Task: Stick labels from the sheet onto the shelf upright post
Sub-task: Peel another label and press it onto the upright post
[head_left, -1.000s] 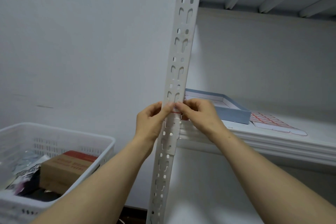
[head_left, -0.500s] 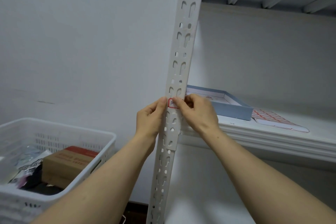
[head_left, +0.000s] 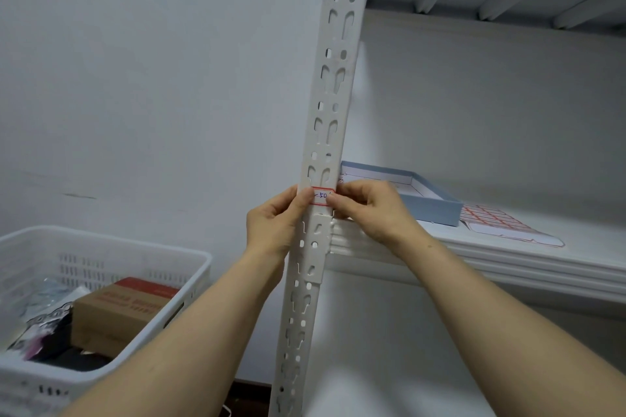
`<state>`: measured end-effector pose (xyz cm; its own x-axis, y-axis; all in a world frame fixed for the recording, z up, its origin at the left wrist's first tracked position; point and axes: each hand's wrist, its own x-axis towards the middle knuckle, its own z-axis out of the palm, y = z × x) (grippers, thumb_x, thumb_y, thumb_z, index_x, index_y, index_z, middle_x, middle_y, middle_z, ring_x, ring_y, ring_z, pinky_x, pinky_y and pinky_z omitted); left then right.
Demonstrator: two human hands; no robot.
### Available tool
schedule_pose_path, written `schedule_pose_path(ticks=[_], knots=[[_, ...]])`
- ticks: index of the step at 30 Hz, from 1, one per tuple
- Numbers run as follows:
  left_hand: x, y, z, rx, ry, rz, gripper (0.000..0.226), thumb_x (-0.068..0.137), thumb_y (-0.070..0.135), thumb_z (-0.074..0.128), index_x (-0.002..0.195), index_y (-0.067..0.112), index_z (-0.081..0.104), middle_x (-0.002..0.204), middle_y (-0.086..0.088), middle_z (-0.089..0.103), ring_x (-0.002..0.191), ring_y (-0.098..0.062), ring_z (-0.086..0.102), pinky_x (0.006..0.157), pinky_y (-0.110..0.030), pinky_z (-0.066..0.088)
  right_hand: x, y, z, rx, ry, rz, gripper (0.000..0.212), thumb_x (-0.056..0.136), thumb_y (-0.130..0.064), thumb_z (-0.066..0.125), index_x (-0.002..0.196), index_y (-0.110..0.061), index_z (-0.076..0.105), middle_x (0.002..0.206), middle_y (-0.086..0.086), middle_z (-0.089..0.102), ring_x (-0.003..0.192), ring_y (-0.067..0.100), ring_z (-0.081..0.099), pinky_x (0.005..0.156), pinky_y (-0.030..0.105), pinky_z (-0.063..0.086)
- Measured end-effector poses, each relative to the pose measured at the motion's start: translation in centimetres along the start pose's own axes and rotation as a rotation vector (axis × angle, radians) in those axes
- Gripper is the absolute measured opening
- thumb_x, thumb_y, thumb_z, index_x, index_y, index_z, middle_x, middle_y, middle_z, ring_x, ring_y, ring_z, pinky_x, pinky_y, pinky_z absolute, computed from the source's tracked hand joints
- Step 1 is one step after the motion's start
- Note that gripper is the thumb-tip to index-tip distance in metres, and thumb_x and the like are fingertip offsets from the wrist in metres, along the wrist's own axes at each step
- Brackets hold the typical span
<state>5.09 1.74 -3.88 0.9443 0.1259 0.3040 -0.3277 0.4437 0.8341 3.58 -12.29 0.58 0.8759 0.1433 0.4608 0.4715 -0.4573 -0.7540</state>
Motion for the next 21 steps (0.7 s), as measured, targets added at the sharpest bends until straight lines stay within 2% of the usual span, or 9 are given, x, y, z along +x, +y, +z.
schedule_pose_path(ticks=[2, 4, 8, 11, 14, 16, 21], knots=[[0.1, -0.2, -0.2, -0.030, -0.023, -0.037, 0.039, 0.078, 0.025, 0.074, 0.112, 0.007, 0.069, 0.106, -0.006, 0.073, 0.099, -0.014, 0.069, 0.091, -0.026, 0.053, -0.2, -0.1, -0.3, 0.036, -0.049, 0.010, 0.020, 0.091, -0.009, 0.059, 0.107, -0.004, 0.068, 0.099, 0.008, 0.072, 0.080, 0.008, 0.065, 0.081, 0.018, 0.054], [0.1, 0.0, -0.4, -0.061, -0.032, -0.046, 0.033, 0.078, 0.027, 0.073, 0.104, 0.008, 0.073, 0.101, -0.006, 0.074, 0.100, -0.017, 0.069, 0.094, -0.031, 0.051, -0.2, -0.4, -0.7, 0.046, -0.067, 0.018, 0.021, 0.092, -0.009, 0.058, 0.109, -0.003, 0.068, 0.097, 0.009, 0.071, 0.075, 0.006, 0.063, 0.077, 0.015, 0.054], [0.0, 0.4, 0.0, -0.046, -0.052, -0.034, 0.021, 0.083, 0.025, 0.069, 0.096, 0.010, 0.074, 0.094, -0.006, 0.075, 0.096, -0.017, 0.070, 0.092, -0.031, 0.051, 0.0, -0.8, -0.6, 0.037, -0.057, 0.058, 0.020, 0.092, -0.024, 0.058, 0.092, -0.010, 0.073, 0.084, 0.004, 0.072, 0.073, 0.008, 0.064, 0.079, 0.019, 0.053], [-0.1, 0.3, -0.2, -0.052, -0.057, -0.029, 0.023, 0.079, 0.027, 0.071, 0.096, 0.011, 0.074, 0.096, -0.004, 0.075, 0.095, -0.016, 0.070, 0.092, -0.031, 0.050, 0.0, -0.7, -0.2, 0.043, 0.022, 0.029, 0.018, 0.093, -0.019, 0.057, 0.085, -0.010, 0.071, 0.076, 0.004, 0.069, 0.066, 0.009, 0.060, 0.075, 0.021, 0.053], [-0.3, -0.1, -0.8, -0.039, -0.135, -0.030, 0.049, 0.065, 0.031, 0.076, 0.110, 0.010, 0.070, 0.107, -0.004, 0.073, 0.106, -0.017, 0.066, 0.099, -0.033, 0.047, -0.2, -0.3, -0.5, 0.030, -0.050, 0.010, 0.016, 0.092, -0.014, 0.058, 0.101, -0.010, 0.071, 0.092, 0.000, 0.072, 0.079, 0.004, 0.066, 0.081, 0.016, 0.053], [-0.3, -0.1, -1.3, -0.006, -0.189, -0.005, 0.044, 0.070, 0.022, 0.073, 0.112, 0.013, 0.069, 0.108, -0.003, 0.072, 0.107, -0.016, 0.066, 0.097, -0.031, 0.047, -0.3, -0.2, -0.4, 0.045, -0.073, 0.002, 0.022, 0.090, -0.008, 0.060, 0.111, -0.007, 0.067, 0.103, 0.001, 0.072, 0.090, 0.005, 0.067, 0.087, 0.018, 0.052], [-0.1, 0.0, -1.8, -0.048, -0.261, -0.028, 0.031, 0.076, 0.012, 0.067, 0.107, 0.015, 0.070, 0.108, -0.004, 0.073, 0.105, -0.015, 0.066, 0.092, -0.026, 0.051, -0.4, -0.2, -0.6, 0.036, -0.099, -0.008, 0.026, 0.087, -0.004, 0.063, 0.113, -0.008, 0.066, 0.103, -0.001, 0.071, 0.096, 0.004, 0.066, 0.089, 0.018, 0.051]])
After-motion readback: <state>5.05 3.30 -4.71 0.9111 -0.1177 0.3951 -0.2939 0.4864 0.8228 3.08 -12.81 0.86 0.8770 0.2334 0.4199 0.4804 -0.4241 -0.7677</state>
